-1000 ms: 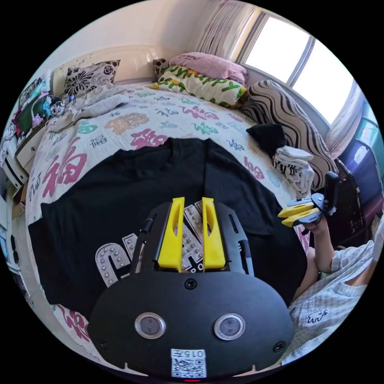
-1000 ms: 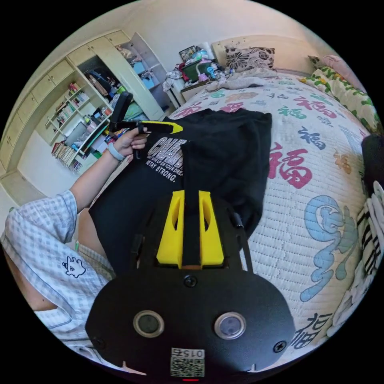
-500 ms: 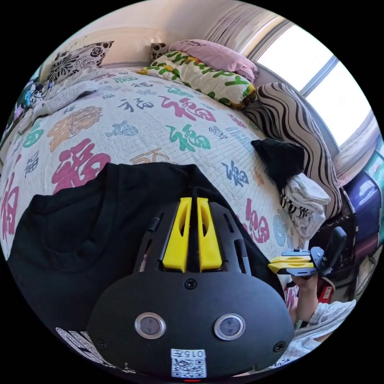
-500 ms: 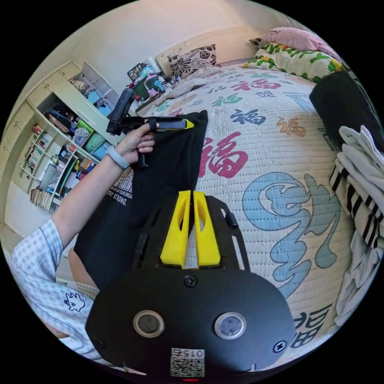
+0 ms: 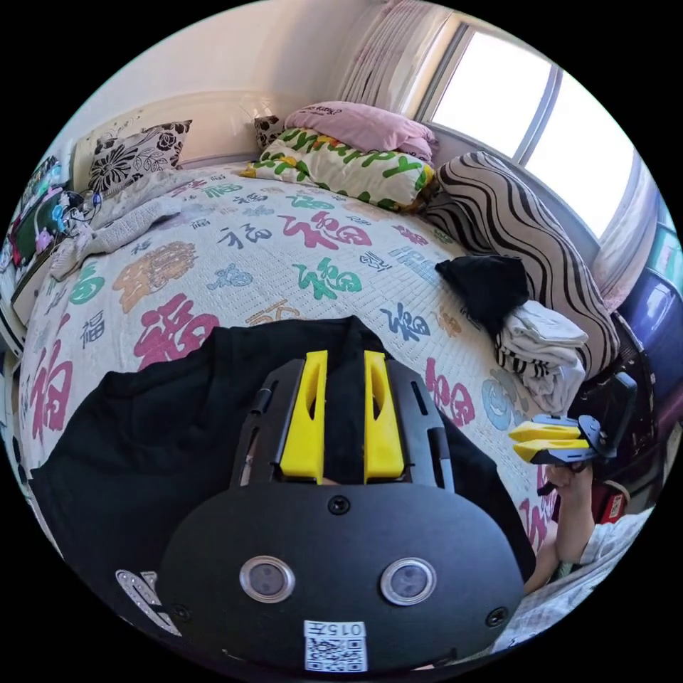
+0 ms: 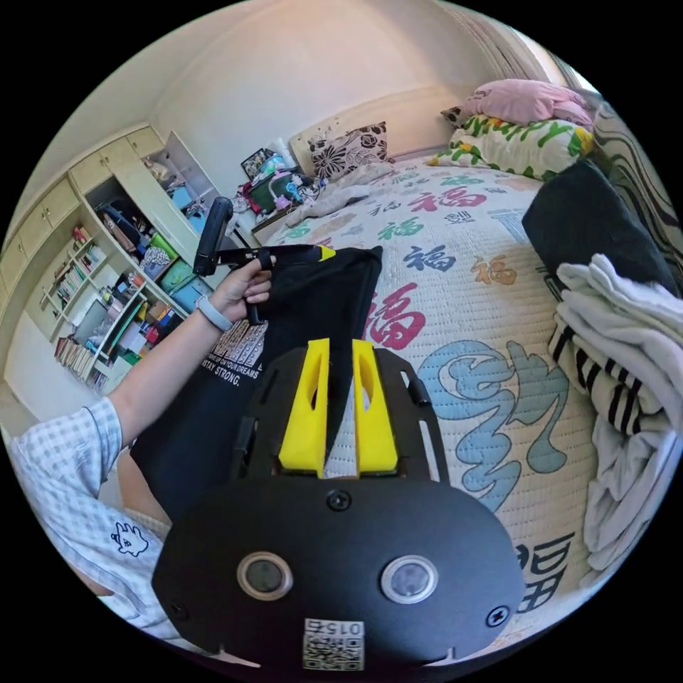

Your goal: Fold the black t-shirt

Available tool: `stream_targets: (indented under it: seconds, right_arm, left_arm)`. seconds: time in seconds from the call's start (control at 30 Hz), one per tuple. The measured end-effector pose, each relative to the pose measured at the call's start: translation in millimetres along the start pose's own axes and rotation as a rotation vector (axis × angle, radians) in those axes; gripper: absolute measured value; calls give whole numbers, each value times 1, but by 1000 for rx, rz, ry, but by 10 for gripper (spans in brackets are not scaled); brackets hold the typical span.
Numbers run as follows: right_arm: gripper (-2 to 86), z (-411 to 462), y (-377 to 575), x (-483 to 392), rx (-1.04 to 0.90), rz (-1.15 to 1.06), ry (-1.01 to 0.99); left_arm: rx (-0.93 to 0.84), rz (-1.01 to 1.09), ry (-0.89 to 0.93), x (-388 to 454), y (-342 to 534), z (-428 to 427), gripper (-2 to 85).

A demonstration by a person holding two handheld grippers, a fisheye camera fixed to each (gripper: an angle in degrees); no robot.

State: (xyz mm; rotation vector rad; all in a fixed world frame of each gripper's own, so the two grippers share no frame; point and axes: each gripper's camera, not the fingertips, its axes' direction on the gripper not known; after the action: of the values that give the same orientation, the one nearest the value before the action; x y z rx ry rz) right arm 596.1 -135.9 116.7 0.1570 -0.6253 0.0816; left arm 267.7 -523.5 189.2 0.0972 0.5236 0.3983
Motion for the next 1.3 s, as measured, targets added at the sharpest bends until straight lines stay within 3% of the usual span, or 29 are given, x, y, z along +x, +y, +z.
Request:
stream_targets:
  seconds: [0.17, 0.37, 0.63, 0.8, 1.03, 1.17, 1.3]
  right_arm:
    - [59, 45, -9, -44, -135, -71, 116]
    - [-3, 77, -15, -73, -194, -104, 176]
    - [9, 94, -25, -136, -146, -187, 139]
    - [50, 135, -33, -187, -224, -270, 178]
    - [51, 162, -45, -220, -228, -289, 206]
    - [50, 179, -56, -238, -238, -288, 212]
    - [51, 185, -68, -249, -216, -234, 158]
  left_arm:
    - [-163, 61, -102, 6, 37, -10, 82]
    - [-173, 30, -228, -6, 77, -20, 56]
    - [-193, 124, -299, 2, 97, -30, 30]
    - [-117, 93, -284, -7, 124, -64, 24]
    - [-155, 74, -278, -44, 160, -78, 55]
    - [-116, -20, -182, -75, 184, -98, 60]
    - [-45, -107, -198, -101, 234, -158, 57]
